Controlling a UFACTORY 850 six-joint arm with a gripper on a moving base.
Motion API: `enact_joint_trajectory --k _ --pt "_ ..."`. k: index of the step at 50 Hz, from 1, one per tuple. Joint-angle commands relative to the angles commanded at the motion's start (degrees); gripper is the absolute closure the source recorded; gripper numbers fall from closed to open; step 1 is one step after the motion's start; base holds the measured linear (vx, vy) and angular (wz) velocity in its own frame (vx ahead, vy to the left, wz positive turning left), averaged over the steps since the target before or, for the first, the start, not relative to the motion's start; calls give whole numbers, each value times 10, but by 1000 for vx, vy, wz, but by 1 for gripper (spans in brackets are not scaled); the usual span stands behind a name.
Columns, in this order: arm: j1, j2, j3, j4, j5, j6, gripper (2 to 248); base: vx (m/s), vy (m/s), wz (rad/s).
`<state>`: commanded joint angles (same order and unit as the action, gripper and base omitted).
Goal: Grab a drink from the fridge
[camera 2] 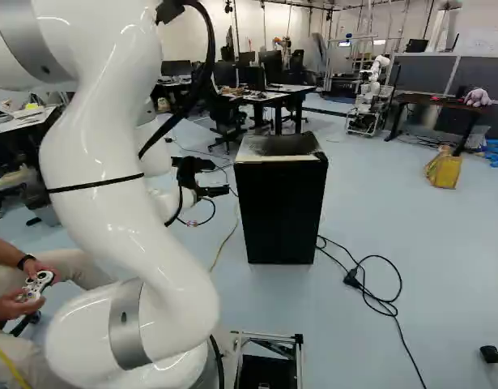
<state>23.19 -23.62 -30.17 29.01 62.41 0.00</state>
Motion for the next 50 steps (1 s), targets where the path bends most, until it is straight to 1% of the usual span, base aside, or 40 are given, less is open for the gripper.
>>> enact_joint_trajectory --k 24,50 --pt "12 -74 -56 61 37 0 3 0 0 0" --pt "14 -146 -117 135 71 0 3 0 0 0"
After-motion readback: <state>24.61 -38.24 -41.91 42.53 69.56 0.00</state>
